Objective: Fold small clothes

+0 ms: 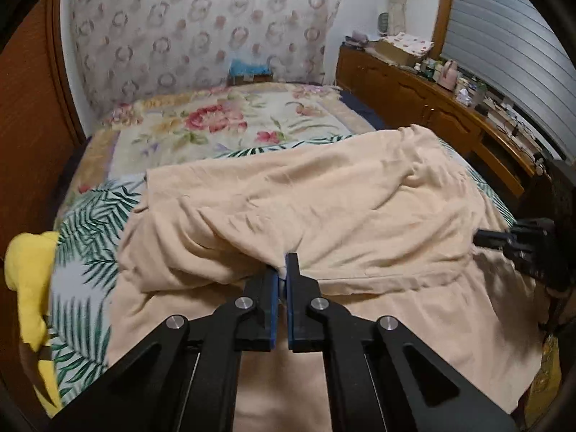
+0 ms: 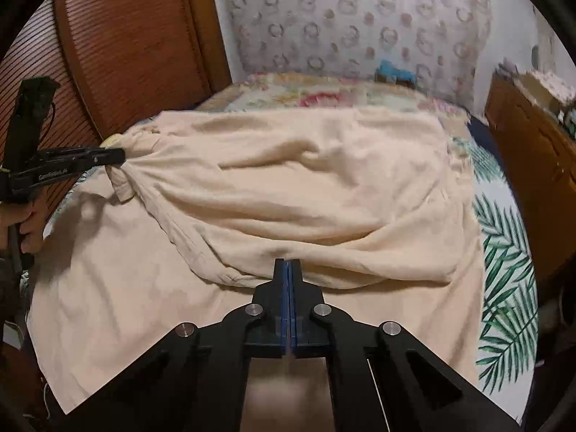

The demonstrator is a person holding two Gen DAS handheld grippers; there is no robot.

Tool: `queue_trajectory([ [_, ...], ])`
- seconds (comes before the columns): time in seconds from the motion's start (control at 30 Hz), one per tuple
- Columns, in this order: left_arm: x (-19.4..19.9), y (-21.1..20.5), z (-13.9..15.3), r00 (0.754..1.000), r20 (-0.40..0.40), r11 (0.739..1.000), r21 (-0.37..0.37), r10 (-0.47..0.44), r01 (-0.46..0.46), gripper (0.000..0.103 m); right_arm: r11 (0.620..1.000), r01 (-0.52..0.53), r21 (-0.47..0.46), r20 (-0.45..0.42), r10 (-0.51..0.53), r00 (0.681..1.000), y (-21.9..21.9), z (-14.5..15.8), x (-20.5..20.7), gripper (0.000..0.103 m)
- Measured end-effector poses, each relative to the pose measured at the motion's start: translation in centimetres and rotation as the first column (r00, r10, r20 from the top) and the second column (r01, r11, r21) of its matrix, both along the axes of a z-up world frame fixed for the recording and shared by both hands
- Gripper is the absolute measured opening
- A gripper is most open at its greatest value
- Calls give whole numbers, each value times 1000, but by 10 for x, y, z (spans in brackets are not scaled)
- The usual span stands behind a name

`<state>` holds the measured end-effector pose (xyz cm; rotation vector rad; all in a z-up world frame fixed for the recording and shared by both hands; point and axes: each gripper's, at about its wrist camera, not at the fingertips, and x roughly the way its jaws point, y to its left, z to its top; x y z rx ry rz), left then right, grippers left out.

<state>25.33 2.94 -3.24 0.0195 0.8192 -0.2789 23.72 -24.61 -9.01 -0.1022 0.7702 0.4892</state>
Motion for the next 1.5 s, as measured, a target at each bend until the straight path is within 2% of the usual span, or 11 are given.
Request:
queue_trajectory([
  [0.13,-20,2,9,999,35,1000,18,-6,5,4,999,-2,39,45,1,999,-8,8,-11,0],
  [0.37,-68,2,23,993,114,1000,-27,-10,13,4,995,-29,90,113,19,993,-22,27,-42,0],
  [0.47,-93,-1,30,989,149,999,-35,-14,20,4,994,-42,96,122,30,992,-26,26,-57,0],
  [0.77,-147,-7,40,983,185,997,-73,-12,26,4,990,-82,118,132,66,989,-43,27,-100,0],
  [1.13,-217,-6,34,986,164,994,-107,-8,26,4,985,-119,129,108,105,989,-66,38,-168,0],
  [1.3,-222,-4,14,992,123,995,-100,7,6,4,985,-123,122,68,116,991,-67,29,-185,0],
  [1.5,-221,0,-14,999,47,993,-113,16,-11,4,990,-97,100,15,96,995,-68,11,-178,0],
])
